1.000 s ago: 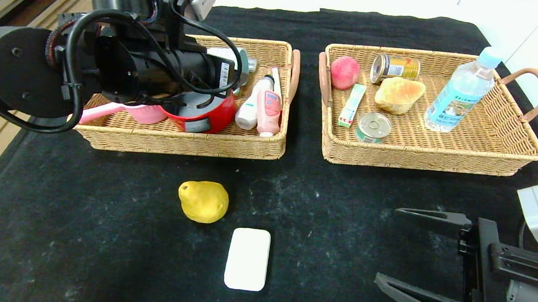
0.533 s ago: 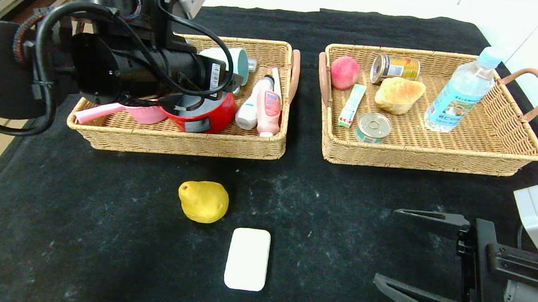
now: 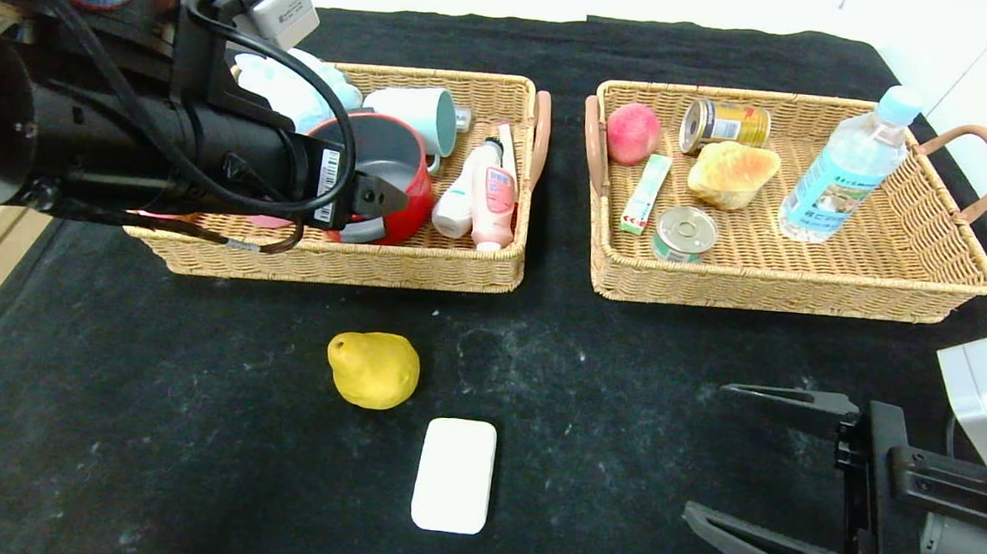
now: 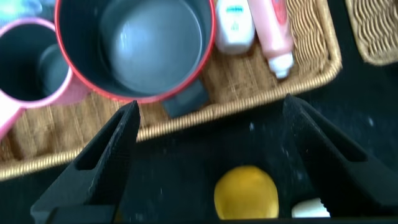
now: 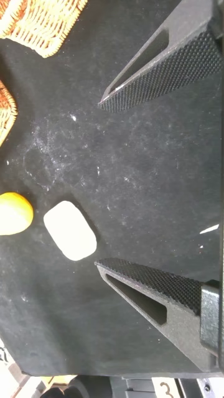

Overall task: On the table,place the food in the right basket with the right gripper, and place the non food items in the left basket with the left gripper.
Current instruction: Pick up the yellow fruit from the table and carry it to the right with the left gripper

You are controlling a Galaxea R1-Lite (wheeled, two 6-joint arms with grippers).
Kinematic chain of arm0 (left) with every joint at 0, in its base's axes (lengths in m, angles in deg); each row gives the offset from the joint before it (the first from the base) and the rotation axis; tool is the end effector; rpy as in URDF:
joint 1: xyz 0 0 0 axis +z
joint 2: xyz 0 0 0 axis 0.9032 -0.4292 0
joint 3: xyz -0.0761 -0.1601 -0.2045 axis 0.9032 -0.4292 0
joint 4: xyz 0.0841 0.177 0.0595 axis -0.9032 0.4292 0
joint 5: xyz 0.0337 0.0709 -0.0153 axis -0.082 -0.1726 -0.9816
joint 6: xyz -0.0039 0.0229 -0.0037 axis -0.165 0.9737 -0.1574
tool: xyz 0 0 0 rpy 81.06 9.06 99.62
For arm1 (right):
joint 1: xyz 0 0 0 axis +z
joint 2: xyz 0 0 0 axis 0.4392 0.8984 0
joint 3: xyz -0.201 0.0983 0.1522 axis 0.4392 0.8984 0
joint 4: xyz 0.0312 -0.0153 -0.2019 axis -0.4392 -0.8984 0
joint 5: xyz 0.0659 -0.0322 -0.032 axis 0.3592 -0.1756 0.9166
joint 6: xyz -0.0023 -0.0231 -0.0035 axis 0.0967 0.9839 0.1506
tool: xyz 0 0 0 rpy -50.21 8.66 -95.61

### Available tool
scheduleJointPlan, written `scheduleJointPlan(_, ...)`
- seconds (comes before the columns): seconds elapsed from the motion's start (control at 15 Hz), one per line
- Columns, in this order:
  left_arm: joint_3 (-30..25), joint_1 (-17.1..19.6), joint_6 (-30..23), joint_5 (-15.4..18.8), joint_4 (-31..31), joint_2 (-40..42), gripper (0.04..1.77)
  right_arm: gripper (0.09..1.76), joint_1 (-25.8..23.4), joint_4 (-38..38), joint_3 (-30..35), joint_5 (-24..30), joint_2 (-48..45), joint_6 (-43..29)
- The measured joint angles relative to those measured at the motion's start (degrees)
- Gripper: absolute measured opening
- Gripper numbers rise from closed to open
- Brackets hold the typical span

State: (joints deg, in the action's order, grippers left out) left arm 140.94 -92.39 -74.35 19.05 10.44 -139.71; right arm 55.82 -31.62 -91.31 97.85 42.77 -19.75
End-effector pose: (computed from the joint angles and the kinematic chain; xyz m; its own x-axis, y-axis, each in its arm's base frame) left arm 0.2629 -0.1315 0.2988 0.9244 -0.1857 -0.3332 0.2302 0.9681 0.0990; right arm 0.1792 0.1160 0.1444 0.4988 0.8609 -0.1002 -0.8663 0.4916 -0.0889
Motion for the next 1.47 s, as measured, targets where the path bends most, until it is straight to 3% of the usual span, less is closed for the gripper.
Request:
scheduleJointPlan(0.27, -4.11, -0.50, -0.49, 0.60, 4.88, 3.83, 1.69, 1.71, 0.11, -0.01, 0.09, 0.00, 0.02, 0.00)
scheduleJointPlan(0.6, -9.07, -1.24, -0.77, 1.32, 6.51, 6.03, 1.70, 1.71, 0.21, 0.05, 0.13, -0.02, 0.02, 0.00)
scheduleJointPlan(1.07, -9.64, -4.02, -7.58, 1.54, 15.58, 6.45, 1.71, 1.71, 0.33, 0.07, 0.22, -0.02, 0.00, 0.09)
scheduleJointPlan(1.47, -10.53, -5.73, -10.08, 1.45, 16.92, 3.50, 1.71, 1.71, 0.41, 0.07, 0.38, -0.05, 0.00, 0.07)
